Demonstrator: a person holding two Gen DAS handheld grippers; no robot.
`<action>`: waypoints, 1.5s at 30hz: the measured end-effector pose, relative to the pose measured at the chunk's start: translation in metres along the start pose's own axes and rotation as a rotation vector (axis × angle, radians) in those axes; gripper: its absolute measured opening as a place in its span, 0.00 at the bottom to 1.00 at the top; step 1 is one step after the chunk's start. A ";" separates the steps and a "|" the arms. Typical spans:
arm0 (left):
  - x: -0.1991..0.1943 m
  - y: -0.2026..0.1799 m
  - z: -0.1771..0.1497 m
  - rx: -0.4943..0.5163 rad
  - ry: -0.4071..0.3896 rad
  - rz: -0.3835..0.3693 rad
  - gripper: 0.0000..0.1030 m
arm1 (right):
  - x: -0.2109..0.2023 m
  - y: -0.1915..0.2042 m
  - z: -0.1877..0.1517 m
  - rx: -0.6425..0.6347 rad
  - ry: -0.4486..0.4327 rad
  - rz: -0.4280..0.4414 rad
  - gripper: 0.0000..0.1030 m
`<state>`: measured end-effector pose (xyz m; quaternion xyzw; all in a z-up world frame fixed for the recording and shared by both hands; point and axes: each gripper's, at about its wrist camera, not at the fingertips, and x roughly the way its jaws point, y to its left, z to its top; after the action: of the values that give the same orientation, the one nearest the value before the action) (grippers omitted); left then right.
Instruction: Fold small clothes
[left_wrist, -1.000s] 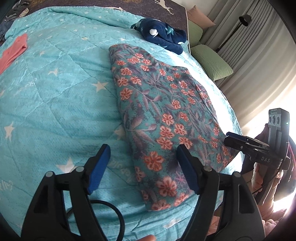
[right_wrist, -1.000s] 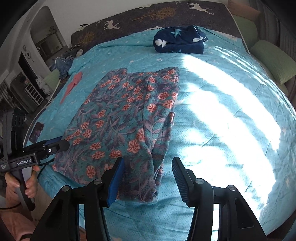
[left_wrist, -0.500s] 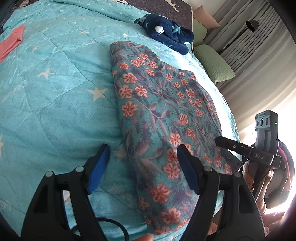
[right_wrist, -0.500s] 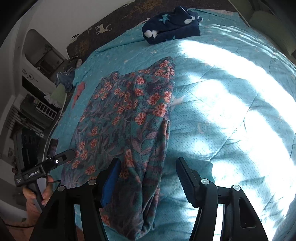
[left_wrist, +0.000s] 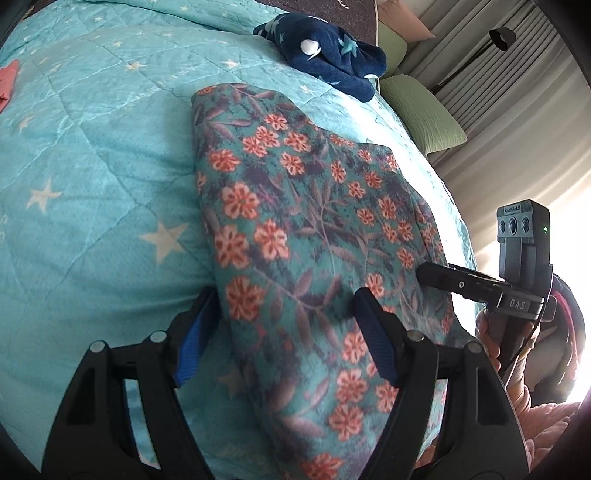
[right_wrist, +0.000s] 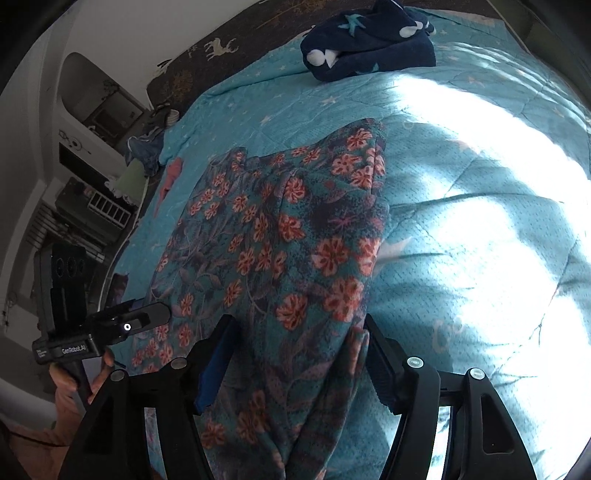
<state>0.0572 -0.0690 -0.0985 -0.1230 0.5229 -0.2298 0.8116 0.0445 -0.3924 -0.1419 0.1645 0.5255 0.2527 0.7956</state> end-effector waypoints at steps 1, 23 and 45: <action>0.002 0.001 0.002 0.004 0.001 -0.007 0.74 | 0.002 0.000 0.004 0.001 0.002 0.012 0.67; 0.024 0.029 0.039 -0.065 -0.016 -0.098 0.19 | 0.054 0.001 0.052 -0.002 -0.015 0.190 0.26; -0.090 -0.079 0.040 0.274 -0.360 -0.080 0.12 | -0.081 0.092 0.032 -0.257 -0.402 0.046 0.19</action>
<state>0.0430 -0.0935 0.0245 -0.0711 0.3283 -0.3050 0.8911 0.0266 -0.3638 -0.0202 0.1208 0.3164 0.2975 0.8926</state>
